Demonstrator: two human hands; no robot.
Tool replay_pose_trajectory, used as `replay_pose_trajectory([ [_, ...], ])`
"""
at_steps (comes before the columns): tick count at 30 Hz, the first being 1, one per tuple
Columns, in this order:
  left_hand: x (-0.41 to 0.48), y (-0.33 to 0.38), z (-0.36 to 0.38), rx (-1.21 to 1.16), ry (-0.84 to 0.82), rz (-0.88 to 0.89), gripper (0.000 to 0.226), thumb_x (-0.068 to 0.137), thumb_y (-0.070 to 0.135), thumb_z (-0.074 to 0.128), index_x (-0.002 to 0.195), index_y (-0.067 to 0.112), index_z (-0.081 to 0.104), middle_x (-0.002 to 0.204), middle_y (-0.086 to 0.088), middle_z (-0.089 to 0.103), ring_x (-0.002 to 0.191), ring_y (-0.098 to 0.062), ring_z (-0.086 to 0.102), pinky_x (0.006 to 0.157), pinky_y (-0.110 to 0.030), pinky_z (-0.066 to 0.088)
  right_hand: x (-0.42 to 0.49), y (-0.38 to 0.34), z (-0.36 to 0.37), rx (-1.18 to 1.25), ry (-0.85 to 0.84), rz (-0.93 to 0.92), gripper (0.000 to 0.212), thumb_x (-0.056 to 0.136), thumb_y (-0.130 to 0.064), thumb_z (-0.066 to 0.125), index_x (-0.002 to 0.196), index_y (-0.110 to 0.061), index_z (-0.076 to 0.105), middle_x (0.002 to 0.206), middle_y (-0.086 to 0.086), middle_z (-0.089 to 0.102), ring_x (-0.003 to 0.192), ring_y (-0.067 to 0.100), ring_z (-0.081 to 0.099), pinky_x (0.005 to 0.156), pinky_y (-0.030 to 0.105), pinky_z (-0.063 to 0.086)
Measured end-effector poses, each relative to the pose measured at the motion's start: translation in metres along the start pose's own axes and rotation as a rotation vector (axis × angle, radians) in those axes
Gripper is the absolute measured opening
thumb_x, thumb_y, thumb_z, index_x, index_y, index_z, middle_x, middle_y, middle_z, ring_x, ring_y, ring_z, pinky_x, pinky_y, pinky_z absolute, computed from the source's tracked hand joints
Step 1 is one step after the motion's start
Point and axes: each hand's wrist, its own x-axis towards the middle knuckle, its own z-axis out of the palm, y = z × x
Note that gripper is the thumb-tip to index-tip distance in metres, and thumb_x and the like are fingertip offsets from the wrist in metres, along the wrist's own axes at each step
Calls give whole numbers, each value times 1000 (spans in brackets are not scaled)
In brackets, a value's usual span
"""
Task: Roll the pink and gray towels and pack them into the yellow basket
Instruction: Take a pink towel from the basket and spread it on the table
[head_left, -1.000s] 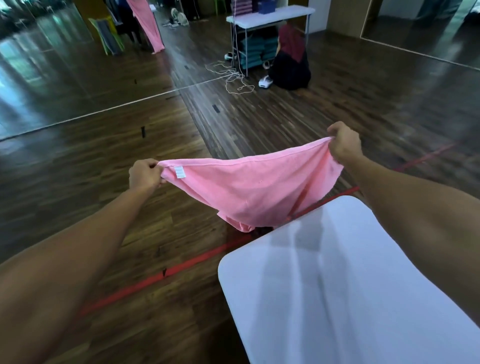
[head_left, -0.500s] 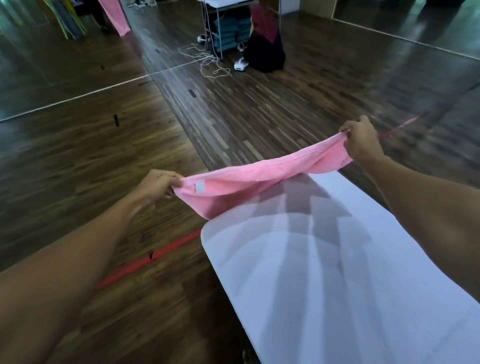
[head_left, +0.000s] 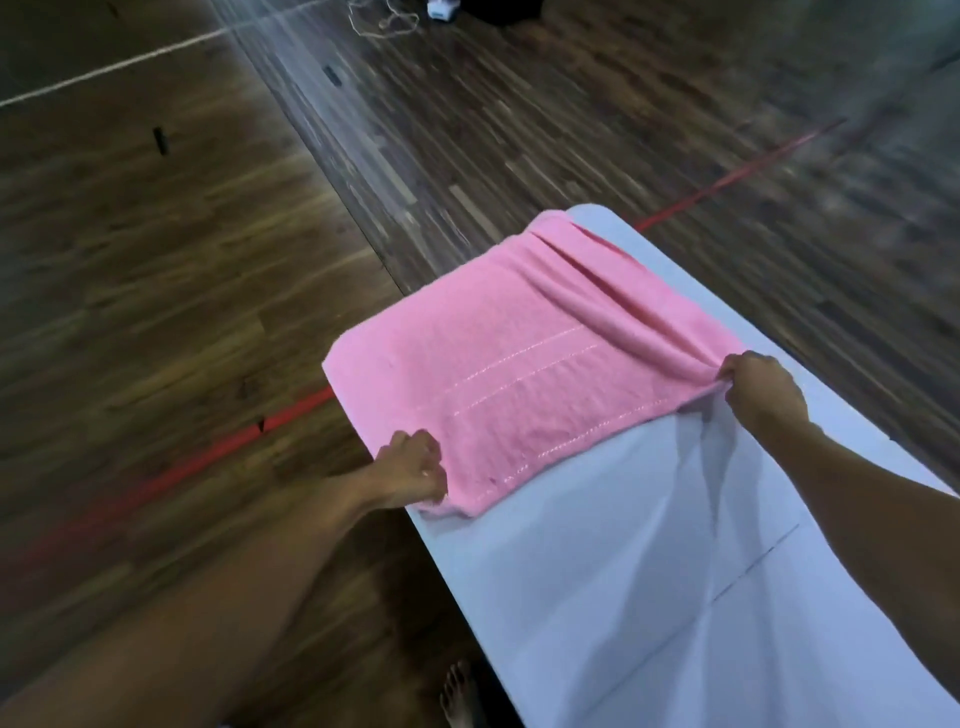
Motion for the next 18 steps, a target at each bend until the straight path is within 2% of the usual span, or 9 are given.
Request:
replay_pose_trajectory([
  [2, 9, 0, 23, -9, 113, 95, 17, 63, 40, 54, 69, 32, 68, 121, 13, 46, 120, -17, 34, 97, -30, 36, 1, 4, 13, 3, -40, -11, 25, 81, 3, 49, 93, -5, 69, 100, 20, 61, 98, 40, 58, 84, 45, 51],
  [3, 12, 2, 31, -61, 133, 113, 17, 60, 46, 49, 66, 38, 63, 124, 8, 48, 125, -19, 36, 101, -32, 36, 2, 5, 18, -14, -61, -24, 25, 83, 2, 50, 96, -3, 69, 103, 21, 60, 100, 40, 57, 85, 46, 51],
  [6, 17, 8, 42, -107, 256, 102, 30, 66, 57, 37, 74, 36, 57, 114, 4, 56, 115, -18, 49, 99, -40, 42, 8, 1, 27, -55, -91, -68, 22, 84, 0, 51, 99, 8, 65, 105, 24, 56, 103, 43, 54, 84, 49, 51],
  [7, 17, 13, 44, -63, 330, 93, 36, 74, 58, 35, 79, 31, 58, 108, 5, 59, 106, -17, 54, 96, -40, 44, 10, -3, 26, -38, -97, -55, 25, 87, -9, 51, 101, 8, 63, 106, 23, 55, 105, 42, 54, 84, 48, 50],
  [9, 22, 24, 47, 72, 507, 61, 40, 93, 54, 34, 90, 21, 57, 91, 4, 64, 84, -21, 59, 85, -41, 46, 17, -11, 20, -28, -111, 5, 46, 94, -42, 44, 109, -2, 61, 111, 20, 57, 105, 39, 56, 83, 43, 44],
  [10, 27, 28, 49, 119, 589, 49, 37, 97, 51, 34, 96, 21, 56, 89, 4, 65, 80, -21, 60, 83, -40, 46, 23, -15, 17, -59, -117, 16, 60, 93, -59, 37, 113, -6, 58, 112, 19, 59, 102, 38, 57, 82, 42, 42],
  [12, 38, 32, 54, 158, 676, 27, 38, 99, 51, 33, 116, 25, 55, 100, 3, 65, 91, -23, 60, 87, -41, 43, 37, -24, 14, -121, -131, 3, 75, 87, -77, 26, 122, -14, 47, 109, 19, 60, 92, 36, 57, 78, 42, 41],
  [14, 50, 32, 63, 220, 673, -17, 44, 98, 51, 35, 131, 25, 48, 117, -2, 58, 108, -27, 49, 94, -44, 38, 51, -31, 16, -192, -181, -20, 77, 84, -80, 30, 125, -16, 41, 110, 18, 57, 86, 33, 52, 74, 40, 40],
  [18, 66, 33, 80, 171, 769, -45, 60, 86, 56, 59, 133, 22, 45, 145, -11, 33, 134, -31, 26, 110, -48, 24, 72, -40, 29, -176, -182, -68, 71, 85, -51, 59, 134, -3, 41, 140, 20, 31, 126, 39, 33, 97, 50, 39],
])
